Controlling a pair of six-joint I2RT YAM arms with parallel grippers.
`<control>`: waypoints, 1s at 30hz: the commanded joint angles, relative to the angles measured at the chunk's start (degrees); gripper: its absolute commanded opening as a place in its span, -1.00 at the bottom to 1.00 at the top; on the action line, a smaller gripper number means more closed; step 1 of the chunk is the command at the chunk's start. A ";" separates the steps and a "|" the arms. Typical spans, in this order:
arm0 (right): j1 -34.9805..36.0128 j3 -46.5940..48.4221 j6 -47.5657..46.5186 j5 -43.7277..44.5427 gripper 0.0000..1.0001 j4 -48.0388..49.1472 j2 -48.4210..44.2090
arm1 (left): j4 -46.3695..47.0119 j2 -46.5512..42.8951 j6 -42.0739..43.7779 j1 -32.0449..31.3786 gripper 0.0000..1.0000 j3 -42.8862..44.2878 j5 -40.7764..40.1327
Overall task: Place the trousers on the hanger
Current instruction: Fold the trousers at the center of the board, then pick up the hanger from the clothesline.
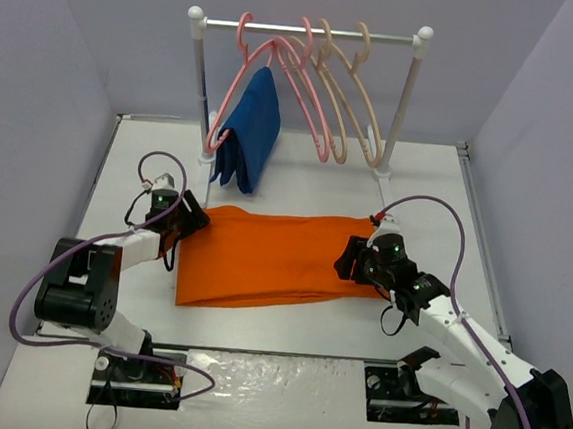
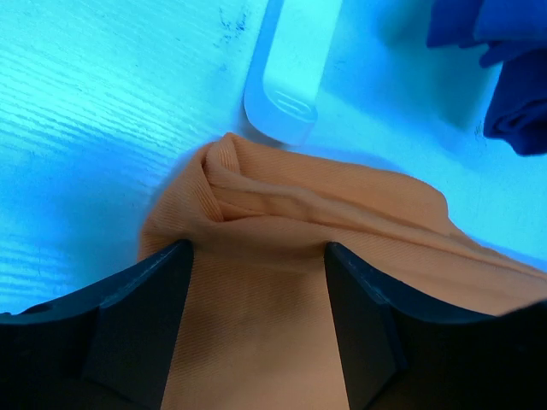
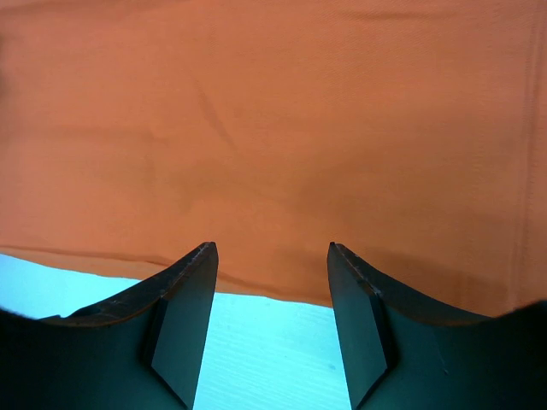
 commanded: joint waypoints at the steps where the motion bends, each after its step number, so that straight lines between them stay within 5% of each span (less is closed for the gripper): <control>1: 0.69 3.87 -2.33 4.30 0.03 -2.91 -2.58 | 5.42 2.38 -1.63 3.22 0.21 -0.84 2.77; 7: 1.08 12.45 -6.87 7.28 0.05 -8.37 -1.82 | -6.14 -11.55 -1.46 3.52 0.25 3.97 1.99; 10: 1.23 18.91 -9.26 8.73 0.06 -10.74 -1.13 | -19.59 -21.17 1.01 3.52 0.37 9.15 2.21; 18: 1.51 39.53 -19.11 12.55 0.11 -17.88 3.10 | -49.19 -34.07 16.64 3.60 0.91 23.37 -5.68; 25: -2.38 65.88 -28.15 15.86 0.60 -22.69 18.13 | -52.43 -38.65 22.23 3.61 0.94 20.40 -7.20; 30: -8.59 79.34 -32.58 4.62 0.60 -22.87 30.70 | -50.02 -39.26 22.34 3.60 0.94 15.12 -3.26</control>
